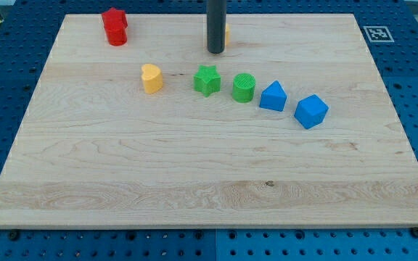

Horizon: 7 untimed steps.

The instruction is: Push the yellow hexagon to the top center

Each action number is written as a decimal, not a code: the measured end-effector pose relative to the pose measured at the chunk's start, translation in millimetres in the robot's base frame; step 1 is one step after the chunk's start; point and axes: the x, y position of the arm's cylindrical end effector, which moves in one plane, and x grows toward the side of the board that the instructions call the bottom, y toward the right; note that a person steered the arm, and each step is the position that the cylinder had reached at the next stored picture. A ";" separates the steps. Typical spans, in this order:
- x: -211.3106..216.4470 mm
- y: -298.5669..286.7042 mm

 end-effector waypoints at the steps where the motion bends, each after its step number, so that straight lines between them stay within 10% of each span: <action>1: 8.3 8.6; 7: -35.3 13.1</action>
